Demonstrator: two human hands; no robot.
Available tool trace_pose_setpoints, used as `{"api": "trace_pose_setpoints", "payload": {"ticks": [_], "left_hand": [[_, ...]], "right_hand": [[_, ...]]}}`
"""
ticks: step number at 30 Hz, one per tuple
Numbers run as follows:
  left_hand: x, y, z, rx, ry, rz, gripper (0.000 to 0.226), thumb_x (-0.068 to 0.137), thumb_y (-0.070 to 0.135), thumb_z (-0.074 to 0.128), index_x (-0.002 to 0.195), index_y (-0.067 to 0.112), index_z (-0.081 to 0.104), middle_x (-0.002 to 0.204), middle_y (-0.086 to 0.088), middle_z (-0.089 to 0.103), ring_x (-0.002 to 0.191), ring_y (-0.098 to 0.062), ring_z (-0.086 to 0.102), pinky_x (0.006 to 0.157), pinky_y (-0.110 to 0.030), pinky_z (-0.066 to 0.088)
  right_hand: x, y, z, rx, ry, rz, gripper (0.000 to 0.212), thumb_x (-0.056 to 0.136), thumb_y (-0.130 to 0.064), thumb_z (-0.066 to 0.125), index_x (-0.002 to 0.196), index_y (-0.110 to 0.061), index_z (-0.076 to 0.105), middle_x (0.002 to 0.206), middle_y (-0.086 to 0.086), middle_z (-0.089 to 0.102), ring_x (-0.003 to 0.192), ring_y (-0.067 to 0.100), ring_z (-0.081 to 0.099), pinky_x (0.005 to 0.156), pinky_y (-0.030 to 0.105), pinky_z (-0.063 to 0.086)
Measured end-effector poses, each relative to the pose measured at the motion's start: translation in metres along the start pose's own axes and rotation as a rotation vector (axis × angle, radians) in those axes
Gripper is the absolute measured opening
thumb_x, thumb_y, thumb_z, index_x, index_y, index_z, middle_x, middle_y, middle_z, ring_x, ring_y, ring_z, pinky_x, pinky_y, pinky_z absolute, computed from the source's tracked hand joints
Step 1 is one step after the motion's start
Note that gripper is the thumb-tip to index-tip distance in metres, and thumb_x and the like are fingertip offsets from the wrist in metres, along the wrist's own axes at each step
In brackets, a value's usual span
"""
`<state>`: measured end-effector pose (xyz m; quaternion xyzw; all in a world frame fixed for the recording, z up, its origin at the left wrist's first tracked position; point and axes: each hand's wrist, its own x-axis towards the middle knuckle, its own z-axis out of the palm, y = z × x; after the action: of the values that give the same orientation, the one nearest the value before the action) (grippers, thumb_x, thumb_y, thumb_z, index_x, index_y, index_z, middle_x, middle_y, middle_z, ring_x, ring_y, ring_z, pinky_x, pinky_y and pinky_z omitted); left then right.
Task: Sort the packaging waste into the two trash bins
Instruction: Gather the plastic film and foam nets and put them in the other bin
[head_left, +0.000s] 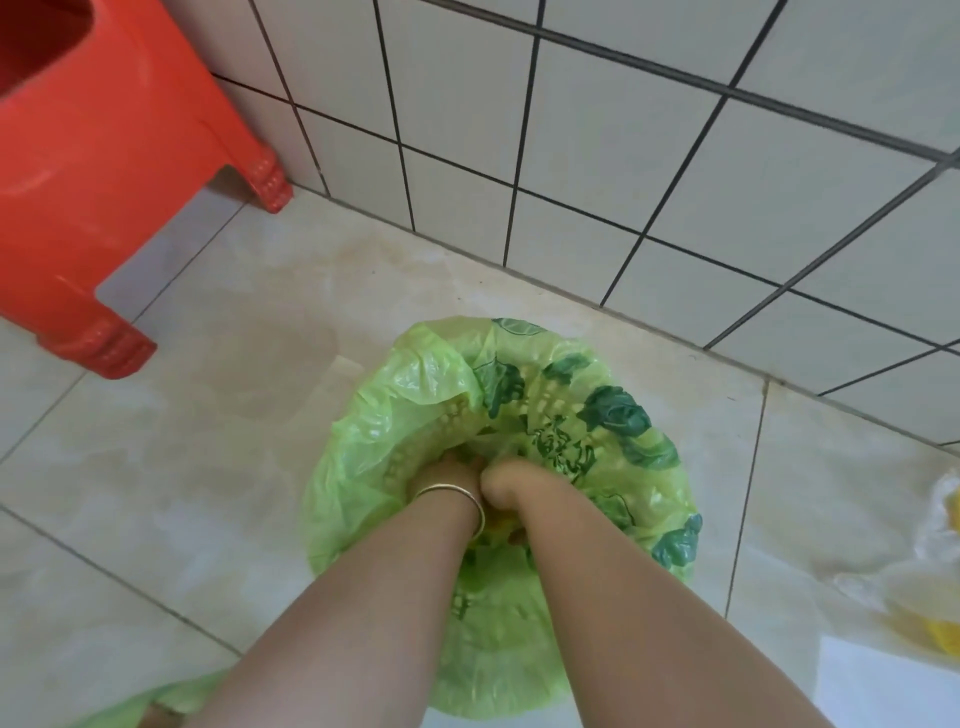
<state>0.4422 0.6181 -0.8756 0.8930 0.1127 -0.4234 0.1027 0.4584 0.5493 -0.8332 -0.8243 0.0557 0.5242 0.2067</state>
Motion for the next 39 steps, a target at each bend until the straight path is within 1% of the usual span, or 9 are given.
{"api": "trace_pose_setpoints", "payload": {"ticks": [3, 7, 11, 18, 22, 26, 28, 33, 39], "left_hand": [[0.001, -0.003, 0.001, -0.002, 0.016, -0.023, 0.046, 0.097, 0.028, 0.037, 0.141, 0.013, 0.037, 0.147, -0.011, 0.038, 0.134, -0.027, 0.041, 0.111, -0.038, 0.034], [-0.010, 0.000, -0.006, -0.001, 0.031, 0.022, 0.040, 0.091, 0.020, 0.045, 0.130, 0.011, 0.050, 0.135, -0.012, 0.052, 0.122, -0.028, 0.053, 0.103, -0.041, 0.044], [-0.035, 0.003, -0.025, 0.024, 0.092, 0.103, 0.042, 0.090, 0.018, 0.047, 0.131, 0.008, 0.045, 0.135, -0.015, 0.049, 0.123, -0.030, 0.051, 0.102, -0.040, 0.044], [-0.128, 0.019, -0.060, 0.004, 0.343, 0.304, 0.042, 0.084, 0.021, 0.055, 0.126, 0.025, 0.052, 0.131, -0.003, 0.048, 0.117, -0.026, 0.054, 0.093, -0.038, 0.048], [-0.189, 0.042, -0.078, -0.037, 0.481, 0.468, 0.035, 0.087, 0.019, 0.056, 0.121, 0.028, 0.058, 0.126, 0.001, 0.054, 0.112, -0.022, 0.057, 0.092, -0.034, 0.048], [-0.260, 0.097, -0.066, -0.093, 0.466, 0.621, 0.026, 0.085, 0.027, 0.057, 0.110, 0.023, 0.060, 0.117, 0.003, 0.062, 0.104, -0.019, 0.061, 0.089, -0.035, 0.050], [-0.292, 0.128, -0.047, -0.083, 0.458, 0.669, 0.024, 0.084, 0.027, 0.054, 0.106, 0.021, 0.060, 0.112, 0.003, 0.065, 0.101, -0.021, 0.062, 0.085, -0.036, 0.051], [-0.351, 0.203, 0.015, -0.029, 0.405, 0.762, 0.019, 0.083, 0.021, 0.050, 0.099, 0.019, 0.062, 0.108, 0.002, 0.068, 0.101, -0.025, 0.062, 0.083, -0.034, 0.050], [-0.393, 0.281, 0.122, 0.298, 0.233, 0.975, 0.018, 0.084, 0.006, 0.045, 0.091, 0.018, 0.056, 0.104, -0.012, 0.068, 0.096, -0.031, 0.061, 0.070, -0.029, 0.040]], "right_hand": [[0.001, -0.001, 0.001, -0.017, -0.004, 0.012, 0.040, 0.101, -0.008, 0.024, 0.135, 0.004, 0.042, 0.140, 0.022, 0.045, 0.126, 0.033, 0.048, 0.101, 0.035, 0.040], [0.004, -0.001, 0.005, -0.224, 0.132, 0.026, 0.035, 0.096, -0.012, 0.034, 0.123, -0.003, 0.055, 0.129, 0.015, 0.056, 0.114, 0.028, 0.058, 0.079, 0.029, 0.043], [-0.027, -0.002, -0.001, -0.342, 0.323, -0.030, 0.031, 0.093, -0.003, 0.039, 0.116, -0.004, 0.060, 0.122, 0.012, 0.059, 0.111, 0.025, 0.060, 0.082, 0.030, 0.049], [-0.137, 0.021, -0.026, -0.123, 0.572, -0.309, 0.037, 0.090, -0.005, 0.041, 0.123, -0.014, 0.057, 0.127, 0.007, 0.055, 0.115, 0.026, 0.054, 0.090, 0.031, 0.045], [-0.198, 0.071, -0.044, 0.178, 0.643, -0.343, 0.031, 0.094, -0.013, 0.041, 0.111, -0.019, 0.066, 0.116, 0.002, 0.065, 0.104, 0.022, 0.061, 0.086, 0.028, 0.048], [-0.264, 0.122, -0.043, 0.446, 0.737, -0.324, 0.009, 0.092, -0.024, 0.048, 0.092, -0.021, 0.056, 0.095, 0.001, 0.066, 0.088, 0.022, 0.062, 0.071, 0.032, 0.051], [-0.292, 0.151, -0.032, 0.479, 0.800, -0.271, 0.012, 0.093, -0.031, 0.047, 0.093, -0.019, 0.051, 0.090, 0.000, 0.060, 0.081, 0.021, 0.056, 0.060, 0.029, 0.043], [-0.349, 0.244, 0.007, 0.665, 0.968, -0.128, 0.021, 0.093, -0.032, 0.045, 0.101, -0.015, 0.056, 0.103, 0.010, 0.066, 0.096, 0.029, 0.060, 0.074, 0.033, 0.043], [-0.381, 0.356, 0.071, 0.861, 1.067, 0.061, 0.031, 0.094, -0.021, 0.036, 0.106, -0.007, 0.062, 0.113, 0.019, 0.064, 0.107, 0.035, 0.057, 0.083, 0.037, 0.044]]}}
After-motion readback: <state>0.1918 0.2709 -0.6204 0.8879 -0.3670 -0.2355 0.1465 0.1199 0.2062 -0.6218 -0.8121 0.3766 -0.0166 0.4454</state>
